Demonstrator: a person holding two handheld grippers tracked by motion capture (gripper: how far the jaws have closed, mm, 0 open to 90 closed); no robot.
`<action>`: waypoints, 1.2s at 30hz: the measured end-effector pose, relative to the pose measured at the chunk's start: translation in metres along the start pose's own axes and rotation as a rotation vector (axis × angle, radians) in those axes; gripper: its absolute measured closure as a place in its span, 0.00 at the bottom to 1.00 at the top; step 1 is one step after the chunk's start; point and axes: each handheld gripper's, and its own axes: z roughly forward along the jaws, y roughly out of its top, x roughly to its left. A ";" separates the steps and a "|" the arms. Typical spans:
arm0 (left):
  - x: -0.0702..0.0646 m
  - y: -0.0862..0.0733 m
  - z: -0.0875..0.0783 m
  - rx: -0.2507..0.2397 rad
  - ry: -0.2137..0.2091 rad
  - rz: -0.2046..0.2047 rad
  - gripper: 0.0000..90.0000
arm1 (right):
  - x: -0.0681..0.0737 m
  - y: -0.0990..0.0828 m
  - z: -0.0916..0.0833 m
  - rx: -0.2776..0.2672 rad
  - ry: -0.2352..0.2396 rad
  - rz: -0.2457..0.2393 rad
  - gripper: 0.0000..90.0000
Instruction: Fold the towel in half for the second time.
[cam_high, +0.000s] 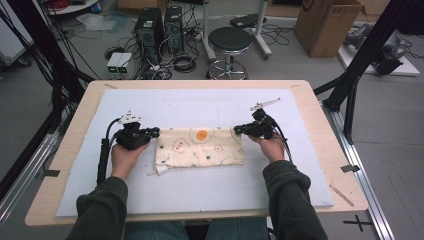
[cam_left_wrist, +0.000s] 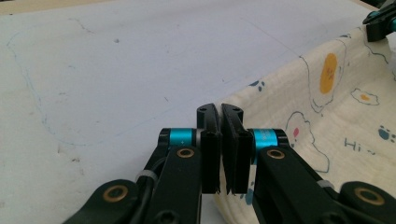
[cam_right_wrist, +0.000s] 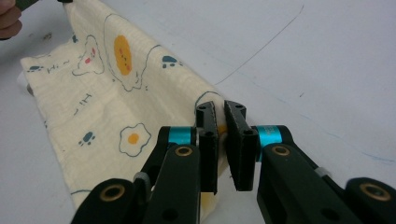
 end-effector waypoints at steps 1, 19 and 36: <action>-0.001 0.000 -0.001 -0.001 -0.001 0.002 0.95 | 0.001 0.000 0.000 -0.007 0.002 -0.008 0.93; -0.001 -0.011 -0.011 -0.035 -0.041 -0.009 0.95 | 0.012 0.002 -0.007 -0.017 0.050 -0.040 0.93; -0.011 -0.017 -0.025 -0.047 -0.083 0.050 0.95 | 0.023 0.002 -0.011 0.049 0.025 -0.105 0.93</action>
